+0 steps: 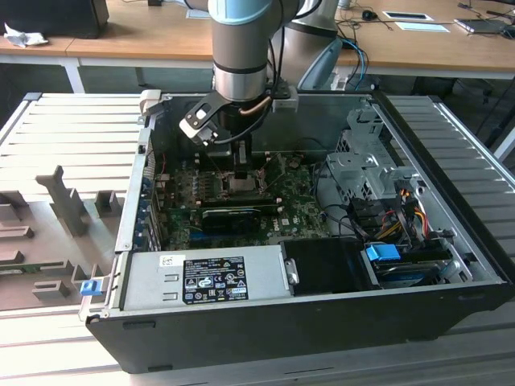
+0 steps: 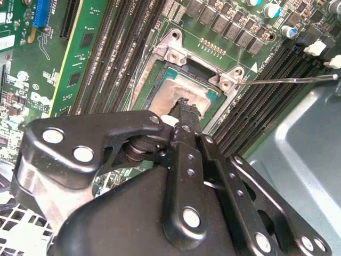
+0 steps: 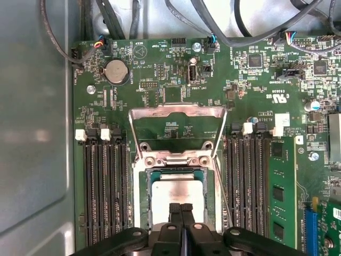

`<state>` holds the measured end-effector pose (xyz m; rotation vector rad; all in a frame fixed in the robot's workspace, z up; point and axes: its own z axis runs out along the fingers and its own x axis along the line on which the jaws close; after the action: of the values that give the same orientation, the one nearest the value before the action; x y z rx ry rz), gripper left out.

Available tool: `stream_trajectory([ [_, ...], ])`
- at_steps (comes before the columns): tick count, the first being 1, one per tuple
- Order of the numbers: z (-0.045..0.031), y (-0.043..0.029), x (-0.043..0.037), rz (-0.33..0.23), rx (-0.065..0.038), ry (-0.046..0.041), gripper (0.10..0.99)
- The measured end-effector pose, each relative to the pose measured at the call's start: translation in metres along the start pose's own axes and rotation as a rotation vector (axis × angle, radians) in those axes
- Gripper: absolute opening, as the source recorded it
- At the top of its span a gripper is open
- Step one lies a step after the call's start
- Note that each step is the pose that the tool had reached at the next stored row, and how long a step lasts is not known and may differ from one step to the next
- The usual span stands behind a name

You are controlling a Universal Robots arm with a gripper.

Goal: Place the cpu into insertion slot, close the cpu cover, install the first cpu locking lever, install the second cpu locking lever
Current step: 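Place the cpu into insertion slot, then close the cpu cover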

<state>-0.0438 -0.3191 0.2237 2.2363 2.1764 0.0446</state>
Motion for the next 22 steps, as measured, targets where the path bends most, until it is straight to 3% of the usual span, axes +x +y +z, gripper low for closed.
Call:
stream_trajectory([
  [6,-0.0041,0.0007,0.0000,0.000,0.007,0.0000,0.106],
  [8,-0.0040,0.0079,-0.0001,0.000,0.017,-0.0006,0.106],
  [12,-0.0039,0.0115,-0.0003,0.002,0.019,-0.0005,0.106],
  [15,-0.0068,0.0115,-0.0003,0.001,0.018,-0.0004,0.106],
  [22,-0.0258,0.0115,-0.0002,0.001,0.005,0.0001,0.106],
])
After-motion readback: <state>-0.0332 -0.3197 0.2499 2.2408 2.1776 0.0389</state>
